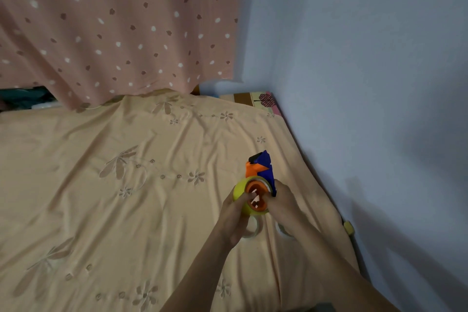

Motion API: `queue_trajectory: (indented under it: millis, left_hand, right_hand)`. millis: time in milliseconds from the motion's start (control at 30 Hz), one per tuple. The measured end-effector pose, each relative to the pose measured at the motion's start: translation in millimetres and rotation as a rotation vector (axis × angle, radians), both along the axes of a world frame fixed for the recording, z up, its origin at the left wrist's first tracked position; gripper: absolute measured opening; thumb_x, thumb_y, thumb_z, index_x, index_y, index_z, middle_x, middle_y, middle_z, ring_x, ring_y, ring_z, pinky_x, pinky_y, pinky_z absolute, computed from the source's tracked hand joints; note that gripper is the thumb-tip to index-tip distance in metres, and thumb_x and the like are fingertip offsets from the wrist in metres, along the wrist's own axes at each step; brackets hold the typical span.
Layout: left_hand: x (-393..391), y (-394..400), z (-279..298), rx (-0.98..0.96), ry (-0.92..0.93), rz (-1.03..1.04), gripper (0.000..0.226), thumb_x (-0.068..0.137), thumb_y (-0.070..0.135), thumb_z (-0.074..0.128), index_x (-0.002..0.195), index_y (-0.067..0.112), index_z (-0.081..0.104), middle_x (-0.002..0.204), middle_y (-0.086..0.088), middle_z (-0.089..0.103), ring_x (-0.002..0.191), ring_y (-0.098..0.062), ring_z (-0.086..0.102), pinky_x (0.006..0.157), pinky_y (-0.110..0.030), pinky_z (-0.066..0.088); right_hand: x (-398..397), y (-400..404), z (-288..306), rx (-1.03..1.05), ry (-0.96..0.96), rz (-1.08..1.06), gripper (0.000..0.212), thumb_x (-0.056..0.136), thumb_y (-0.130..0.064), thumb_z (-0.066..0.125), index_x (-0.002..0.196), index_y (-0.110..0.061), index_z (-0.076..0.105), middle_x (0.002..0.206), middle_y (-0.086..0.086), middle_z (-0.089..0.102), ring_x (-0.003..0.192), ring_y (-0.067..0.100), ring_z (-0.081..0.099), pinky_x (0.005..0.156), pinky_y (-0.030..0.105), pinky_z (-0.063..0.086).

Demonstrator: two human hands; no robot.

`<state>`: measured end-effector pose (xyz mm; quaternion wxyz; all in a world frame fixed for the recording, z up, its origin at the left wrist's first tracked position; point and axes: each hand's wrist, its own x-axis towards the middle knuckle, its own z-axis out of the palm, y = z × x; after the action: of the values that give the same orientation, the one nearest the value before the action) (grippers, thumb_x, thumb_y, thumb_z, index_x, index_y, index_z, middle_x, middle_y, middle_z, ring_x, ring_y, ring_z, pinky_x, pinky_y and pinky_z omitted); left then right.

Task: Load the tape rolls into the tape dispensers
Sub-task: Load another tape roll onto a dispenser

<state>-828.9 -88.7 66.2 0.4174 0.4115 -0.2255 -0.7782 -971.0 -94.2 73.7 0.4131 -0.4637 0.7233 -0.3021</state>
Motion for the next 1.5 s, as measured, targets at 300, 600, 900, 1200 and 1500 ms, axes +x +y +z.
queue_trajectory:
  millis: [300,600,900,1200,1500]
  left_hand:
    - [36,42,-5,0.062,0.036,0.158,0.055,0.085,0.021,0.068,0.136,0.002,0.061,0.138,-0.025,0.064,0.126,-0.034,0.065,0.105,-0.051,0.054]
    - [79,120,6,0.130,-0.101,0.446,0.050,0.084,0.026,0.071,0.130,0.006,0.068,0.132,-0.016,0.070,0.124,-0.035,0.066,0.086,-0.044,0.060]
    - [120,183,13,0.151,-0.140,0.593,0.039,0.101,0.028,0.054,0.134,0.011,0.065,0.132,-0.010,0.072,0.120,-0.032,0.070,0.083,-0.037,0.060]
    - [176,193,17,0.124,-0.171,0.614,0.034,0.101,0.036,0.051,0.120,0.021,0.076,0.131,-0.007,0.073,0.116,-0.024,0.072,0.088,-0.035,0.059]
    - [314,193,-12,0.085,-0.155,0.560,0.040,0.103,0.042,0.051,0.131,0.020,0.069,0.134,-0.006,0.071,0.125,-0.025,0.067,0.115,-0.050,0.046]
  right_hand:
    - [43,28,-5,0.062,-0.036,0.082,0.007,0.089,-0.023,0.059,0.095,-0.024,0.062,0.087,-0.001,0.071,0.080,0.015,0.069,0.065,0.026,0.055]
    - [99,66,-5,0.112,-0.100,0.335,0.010,0.088,-0.018,0.059,0.094,-0.026,0.058,0.084,-0.003,0.067,0.073,0.011,0.065,0.049,0.020,0.047]
    - [159,108,-3,0.180,-0.218,0.463,0.022,0.092,-0.017,0.054,0.114,-0.021,0.052,0.095,-0.001,0.062,0.080,0.013,0.062,0.056,0.025,0.046]
    - [221,113,5,0.151,-0.201,0.506,0.026,0.091,-0.012,0.050,0.117,-0.019,0.050,0.094,0.000,0.061,0.077,0.010,0.059,0.055,0.021,0.041]
    - [354,115,-14,0.133,-0.159,0.452,0.026,0.093,-0.016,0.050,0.118,-0.023,0.049,0.100,0.000,0.064,0.083,0.012,0.063,0.057,0.022,0.044]
